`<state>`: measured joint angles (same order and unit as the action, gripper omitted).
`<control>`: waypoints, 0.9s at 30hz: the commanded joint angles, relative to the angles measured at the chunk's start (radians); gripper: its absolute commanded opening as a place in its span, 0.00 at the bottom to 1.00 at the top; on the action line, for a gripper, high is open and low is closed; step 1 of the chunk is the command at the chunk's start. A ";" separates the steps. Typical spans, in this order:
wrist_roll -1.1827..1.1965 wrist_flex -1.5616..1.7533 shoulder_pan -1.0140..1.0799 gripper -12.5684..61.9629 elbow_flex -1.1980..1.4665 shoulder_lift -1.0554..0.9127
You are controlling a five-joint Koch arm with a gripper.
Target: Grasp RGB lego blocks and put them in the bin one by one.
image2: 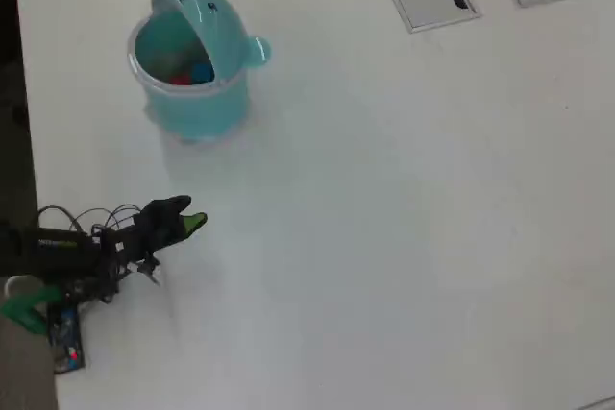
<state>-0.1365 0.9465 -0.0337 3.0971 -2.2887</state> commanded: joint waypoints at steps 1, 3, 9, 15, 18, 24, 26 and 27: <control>-0.014 0.052 0.003 0.64 0.074 -0.072; -0.028 0.005 -0.003 0.64 0.074 -0.072; -0.074 -0.129 -0.005 0.63 0.074 -0.072; -0.074 -0.285 0.002 0.63 0.074 -0.071; -0.055 -0.373 -0.002 0.64 0.074 -0.071; 0.032 -0.511 0.025 0.63 0.074 -0.069; 0.032 -0.580 0.018 0.64 0.074 -0.069; 0.034 -0.603 0.017 0.64 0.074 -0.069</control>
<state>-0.1012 0.3774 -0.0138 3.0956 -2.2887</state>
